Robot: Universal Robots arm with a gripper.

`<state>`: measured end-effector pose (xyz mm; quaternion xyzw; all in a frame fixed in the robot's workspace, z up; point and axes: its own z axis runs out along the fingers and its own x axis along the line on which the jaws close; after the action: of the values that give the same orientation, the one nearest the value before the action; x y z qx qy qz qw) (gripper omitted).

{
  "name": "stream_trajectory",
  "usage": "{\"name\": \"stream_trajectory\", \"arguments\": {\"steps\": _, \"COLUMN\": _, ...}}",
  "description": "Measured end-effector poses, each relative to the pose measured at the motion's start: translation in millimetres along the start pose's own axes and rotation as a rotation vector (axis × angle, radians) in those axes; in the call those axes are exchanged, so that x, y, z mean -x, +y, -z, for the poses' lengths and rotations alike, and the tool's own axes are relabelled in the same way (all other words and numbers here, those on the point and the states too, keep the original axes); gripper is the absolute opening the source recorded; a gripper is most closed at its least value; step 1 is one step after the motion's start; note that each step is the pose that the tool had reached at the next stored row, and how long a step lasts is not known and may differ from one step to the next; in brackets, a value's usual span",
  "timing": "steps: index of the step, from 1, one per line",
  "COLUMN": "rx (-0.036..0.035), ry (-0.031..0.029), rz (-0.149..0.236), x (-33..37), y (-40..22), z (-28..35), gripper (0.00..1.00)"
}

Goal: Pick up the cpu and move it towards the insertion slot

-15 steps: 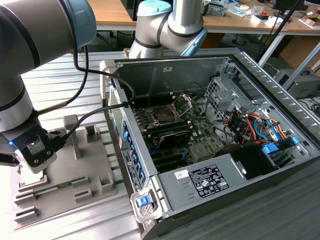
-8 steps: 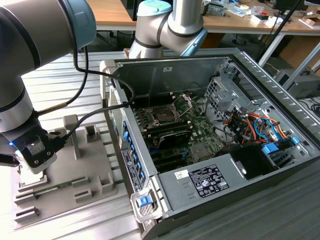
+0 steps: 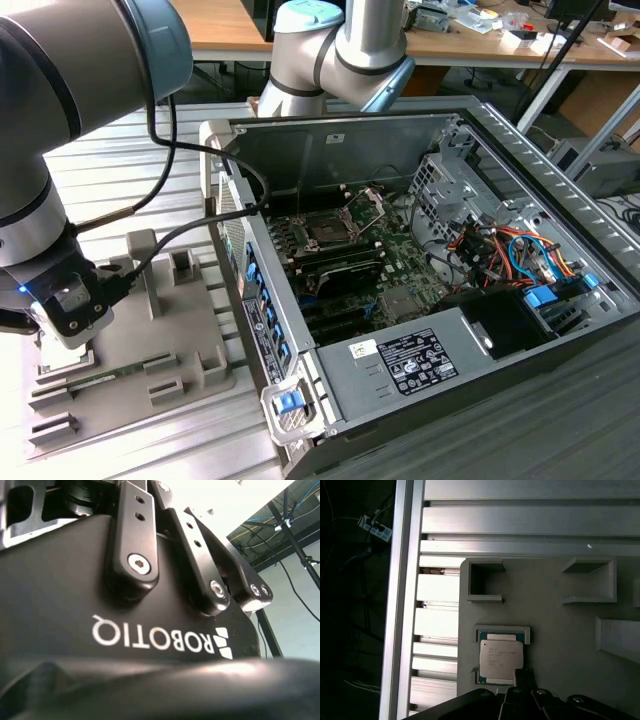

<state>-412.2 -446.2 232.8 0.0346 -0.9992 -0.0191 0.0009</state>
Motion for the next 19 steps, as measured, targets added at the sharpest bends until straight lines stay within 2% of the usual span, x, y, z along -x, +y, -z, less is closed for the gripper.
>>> {"name": "stream_trajectory", "arguments": {"steps": 19, "rx": 0.0, "ry": 0.0, "rz": 0.0, "x": -0.1, "y": -0.3, "z": -7.4, "gripper": 0.11}}
